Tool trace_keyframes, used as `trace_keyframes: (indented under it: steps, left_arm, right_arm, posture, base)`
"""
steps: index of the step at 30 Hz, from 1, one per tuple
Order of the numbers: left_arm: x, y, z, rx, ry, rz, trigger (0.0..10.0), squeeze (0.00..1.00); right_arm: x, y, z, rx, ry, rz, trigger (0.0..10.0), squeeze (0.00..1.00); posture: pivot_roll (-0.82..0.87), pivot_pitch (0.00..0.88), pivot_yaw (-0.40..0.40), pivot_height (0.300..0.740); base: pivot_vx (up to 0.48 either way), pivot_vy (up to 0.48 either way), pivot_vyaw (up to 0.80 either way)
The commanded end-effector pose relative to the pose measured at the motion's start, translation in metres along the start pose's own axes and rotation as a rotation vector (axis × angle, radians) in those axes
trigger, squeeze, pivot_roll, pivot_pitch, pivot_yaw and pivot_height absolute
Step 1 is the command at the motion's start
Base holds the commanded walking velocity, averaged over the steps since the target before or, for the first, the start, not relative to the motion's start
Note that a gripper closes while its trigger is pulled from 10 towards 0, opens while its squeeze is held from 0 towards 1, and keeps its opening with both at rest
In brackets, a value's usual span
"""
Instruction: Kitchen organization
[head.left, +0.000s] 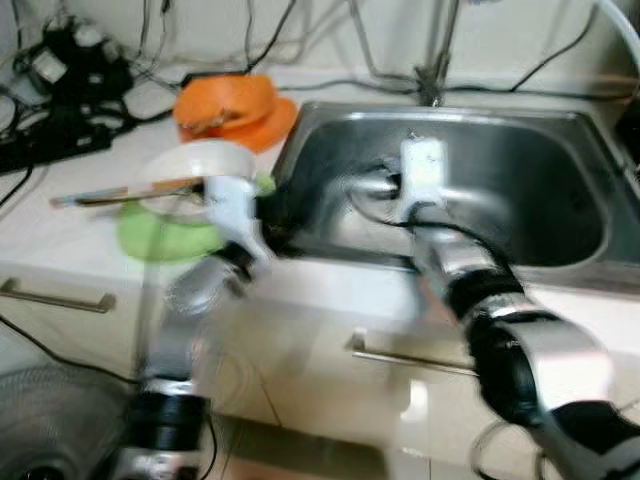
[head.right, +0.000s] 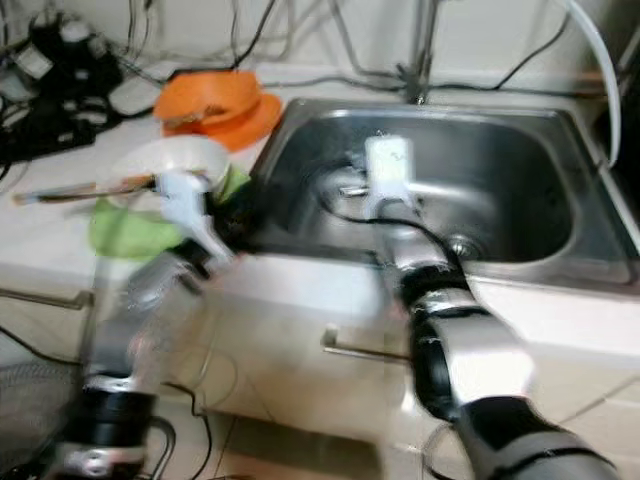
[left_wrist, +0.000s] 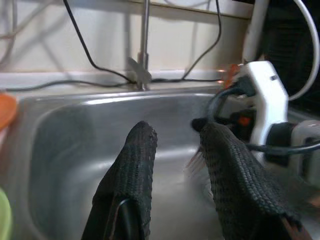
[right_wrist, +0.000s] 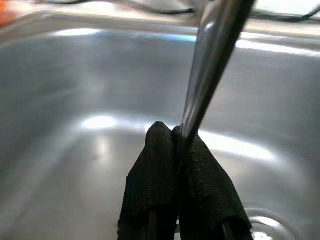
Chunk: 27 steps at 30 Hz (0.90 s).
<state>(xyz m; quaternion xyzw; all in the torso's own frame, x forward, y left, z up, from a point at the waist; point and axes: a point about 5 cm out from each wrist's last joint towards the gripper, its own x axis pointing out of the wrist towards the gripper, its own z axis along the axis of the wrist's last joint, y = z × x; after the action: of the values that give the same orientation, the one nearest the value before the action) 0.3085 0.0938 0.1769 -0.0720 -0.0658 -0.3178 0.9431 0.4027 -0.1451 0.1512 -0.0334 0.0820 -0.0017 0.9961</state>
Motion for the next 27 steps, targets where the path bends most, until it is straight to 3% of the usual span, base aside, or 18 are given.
trace_keyframes:
  steps: [1, 27]
  left_arm:
    - [-0.0053, 0.0111, 0.0057, 0.014, -0.016, 0.036, 10.0, 0.00]
    - [-0.0065, 0.0094, 0.0014, 0.006, 0.005, 0.039, 10.0, 0.00]
  right_arm:
    - [0.0012, 0.0242, 0.0123, 0.008, -0.034, 0.062, 10.0, 0.00]
    - [0.0005, 0.0264, 0.0091, -0.012, -0.027, 0.075, 10.0, 0.00]
  posture:
    - [0.20, 0.029, 0.042, 0.740]
    - [0.20, 0.032, 0.035, 0.740]
  base:
    - [0.000, 0.000, 0.00]
    - [0.000, 0.000, 0.00]
